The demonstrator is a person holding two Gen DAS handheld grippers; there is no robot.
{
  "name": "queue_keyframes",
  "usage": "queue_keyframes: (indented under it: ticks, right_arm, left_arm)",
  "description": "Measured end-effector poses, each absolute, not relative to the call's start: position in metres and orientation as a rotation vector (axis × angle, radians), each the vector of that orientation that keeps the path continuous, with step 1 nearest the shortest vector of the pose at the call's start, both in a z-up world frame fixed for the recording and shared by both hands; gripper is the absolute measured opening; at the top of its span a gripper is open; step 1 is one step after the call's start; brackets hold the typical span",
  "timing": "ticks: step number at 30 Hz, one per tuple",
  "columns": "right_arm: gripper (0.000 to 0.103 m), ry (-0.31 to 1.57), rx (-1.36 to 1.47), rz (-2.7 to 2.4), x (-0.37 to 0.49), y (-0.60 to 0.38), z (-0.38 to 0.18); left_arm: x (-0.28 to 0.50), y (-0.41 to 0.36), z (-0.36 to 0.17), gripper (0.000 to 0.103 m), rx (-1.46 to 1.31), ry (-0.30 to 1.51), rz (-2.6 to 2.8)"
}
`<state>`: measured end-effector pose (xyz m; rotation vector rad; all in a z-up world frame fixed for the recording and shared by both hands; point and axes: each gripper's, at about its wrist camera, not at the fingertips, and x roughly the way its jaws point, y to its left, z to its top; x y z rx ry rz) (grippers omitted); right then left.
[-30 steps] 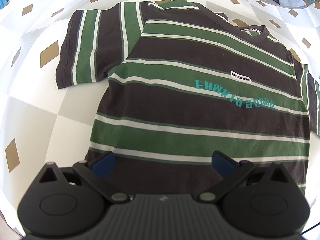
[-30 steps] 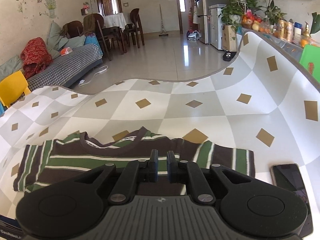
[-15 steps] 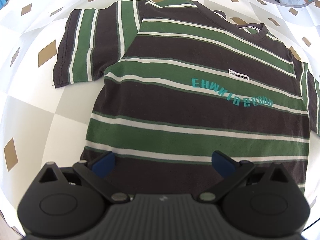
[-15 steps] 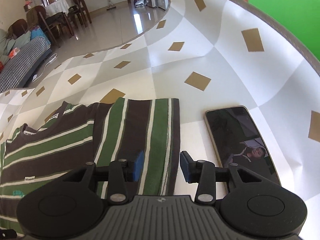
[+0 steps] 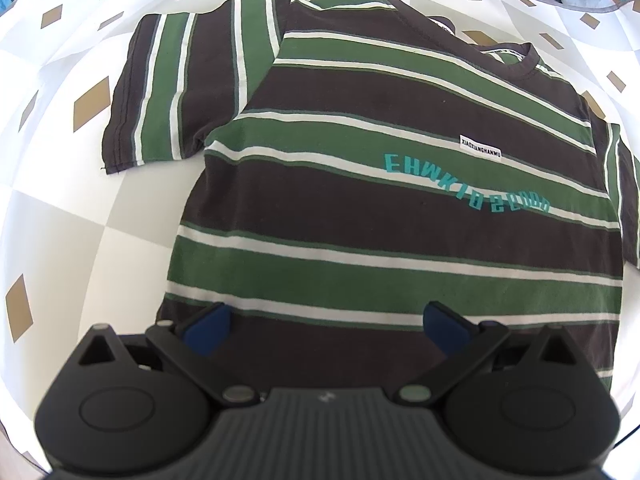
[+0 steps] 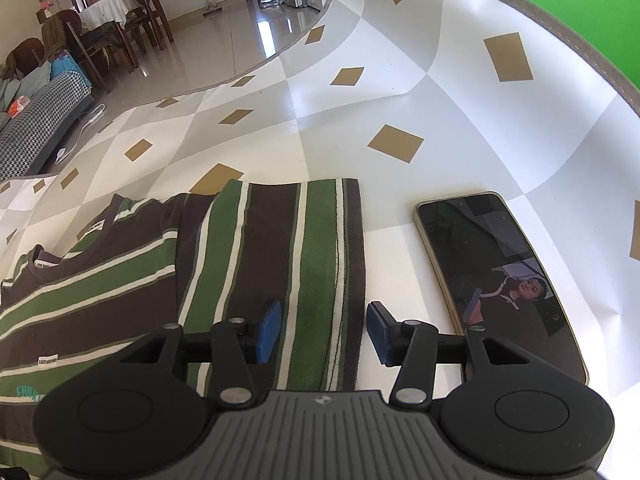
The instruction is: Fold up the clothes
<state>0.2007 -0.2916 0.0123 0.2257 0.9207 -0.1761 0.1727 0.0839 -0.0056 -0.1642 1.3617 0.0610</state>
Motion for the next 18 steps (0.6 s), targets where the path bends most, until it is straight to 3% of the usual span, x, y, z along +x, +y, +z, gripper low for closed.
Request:
queue_keyframes:
  ticks: [5, 7, 10, 18]
  right_arm:
    - [0.043, 0.903, 0.113, -0.155, 0.202, -0.276, 0.009]
    - [0.023, 0.89, 0.131, -0.138, 0.202, -0.277, 0.009]
    - [0.01, 0.889, 0.147, -0.116, 0.204, -0.276, 0.01]
    - [0.006, 0.783, 0.096, -0.085, 0.203, -0.259, 0.032]
  left_arm:
    - [0.171, 0.084, -0.006, 0.103, -0.159, 1.364, 0.059]
    - [0.171, 0.085, -0.006, 0.103, -0.16, 1.363, 0.06]
    - [0.17, 0.087, -0.006, 0.103, -0.16, 1.363, 0.065]
    - [0.17, 0.091, -0.006, 0.103, -0.17, 1.36, 0.074]
